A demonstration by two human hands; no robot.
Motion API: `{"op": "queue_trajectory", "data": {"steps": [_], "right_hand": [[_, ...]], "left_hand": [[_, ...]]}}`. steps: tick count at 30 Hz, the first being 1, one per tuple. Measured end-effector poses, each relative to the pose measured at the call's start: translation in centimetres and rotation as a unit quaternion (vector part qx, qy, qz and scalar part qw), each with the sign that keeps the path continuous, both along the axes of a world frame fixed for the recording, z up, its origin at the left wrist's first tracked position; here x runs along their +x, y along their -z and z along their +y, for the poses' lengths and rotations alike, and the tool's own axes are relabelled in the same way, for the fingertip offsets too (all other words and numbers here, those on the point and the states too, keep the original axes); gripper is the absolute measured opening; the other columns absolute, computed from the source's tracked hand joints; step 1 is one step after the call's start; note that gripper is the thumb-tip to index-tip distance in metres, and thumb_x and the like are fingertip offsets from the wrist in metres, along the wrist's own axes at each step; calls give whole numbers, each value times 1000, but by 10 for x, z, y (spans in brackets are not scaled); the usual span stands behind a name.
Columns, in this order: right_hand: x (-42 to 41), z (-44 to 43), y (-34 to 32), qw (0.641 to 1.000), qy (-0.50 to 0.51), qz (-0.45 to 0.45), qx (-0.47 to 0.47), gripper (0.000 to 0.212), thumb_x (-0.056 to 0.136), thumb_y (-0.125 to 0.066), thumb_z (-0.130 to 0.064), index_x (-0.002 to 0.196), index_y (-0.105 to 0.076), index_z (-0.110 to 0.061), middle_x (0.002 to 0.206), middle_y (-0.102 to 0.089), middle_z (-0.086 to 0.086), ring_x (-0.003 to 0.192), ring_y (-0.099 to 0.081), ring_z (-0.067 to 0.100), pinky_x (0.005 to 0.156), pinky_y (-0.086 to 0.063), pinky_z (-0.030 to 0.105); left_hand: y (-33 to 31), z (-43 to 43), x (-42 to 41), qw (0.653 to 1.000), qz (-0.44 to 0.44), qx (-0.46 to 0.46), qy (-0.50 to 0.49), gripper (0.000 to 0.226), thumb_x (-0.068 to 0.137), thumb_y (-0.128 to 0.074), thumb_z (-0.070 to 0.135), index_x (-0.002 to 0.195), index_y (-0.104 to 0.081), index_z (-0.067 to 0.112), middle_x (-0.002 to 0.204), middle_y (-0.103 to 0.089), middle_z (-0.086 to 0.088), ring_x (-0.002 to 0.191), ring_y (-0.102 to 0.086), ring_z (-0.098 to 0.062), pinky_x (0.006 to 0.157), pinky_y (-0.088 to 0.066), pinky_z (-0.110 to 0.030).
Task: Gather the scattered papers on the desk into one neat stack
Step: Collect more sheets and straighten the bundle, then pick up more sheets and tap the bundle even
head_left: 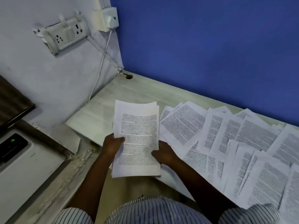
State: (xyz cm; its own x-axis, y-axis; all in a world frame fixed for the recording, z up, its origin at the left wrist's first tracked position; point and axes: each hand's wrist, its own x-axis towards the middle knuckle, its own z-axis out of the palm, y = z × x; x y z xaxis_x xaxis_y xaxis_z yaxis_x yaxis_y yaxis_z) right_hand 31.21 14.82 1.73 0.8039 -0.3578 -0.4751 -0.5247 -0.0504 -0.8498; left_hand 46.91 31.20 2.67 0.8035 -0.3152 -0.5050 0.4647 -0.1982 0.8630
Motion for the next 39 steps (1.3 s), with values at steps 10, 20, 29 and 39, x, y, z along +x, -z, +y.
{"op": "queue_trajectory", "data": {"steps": [10, 20, 29, 39], "right_hand": [[46, 14, 26, 991, 38, 96, -86, 40, 90, -63, -18, 126, -47, -10, 117, -59, 3, 113, -59, 21, 85, -45, 24], [0, -16, 48, 951, 183, 103, -228, 34, 86, -69, -23, 116, -60, -10, 117, -60, 7, 111, -58, 22, 95, -43, 29], [-57, -77, 58, 950, 67, 171, -253, 72, 85, -72, -39, 147, -42, -17, 158, -31, 9, 145, -29, 25, 117, -24, 33], [-76, -119, 49, 936, 28, 175, -305, 41, 92, -61, -40, 124, -59, -15, 133, -55, 6, 124, -51, 27, 99, -44, 33]], "left_hand": [[25, 10, 55, 982, -61, 157, 89, 49, 93, -64, 16, 140, -51, 8, 129, -48, 3, 125, -53, -27, 106, -40, -34], [29, -36, 22, 935, -253, 207, 141, 27, 94, -58, 8, 120, -64, 3, 128, -63, -13, 119, -58, -30, 93, -37, -23], [65, -159, -17, 847, -308, 236, 363, 46, 83, -68, 23, 124, -56, 6, 126, -62, -10, 120, -56, -27, 99, -47, -38], [81, -183, -42, 758, -365, 337, 423, 29, 90, -52, 33, 103, -63, 9, 109, -66, -10, 105, -62, -28, 83, -47, -33]]}}
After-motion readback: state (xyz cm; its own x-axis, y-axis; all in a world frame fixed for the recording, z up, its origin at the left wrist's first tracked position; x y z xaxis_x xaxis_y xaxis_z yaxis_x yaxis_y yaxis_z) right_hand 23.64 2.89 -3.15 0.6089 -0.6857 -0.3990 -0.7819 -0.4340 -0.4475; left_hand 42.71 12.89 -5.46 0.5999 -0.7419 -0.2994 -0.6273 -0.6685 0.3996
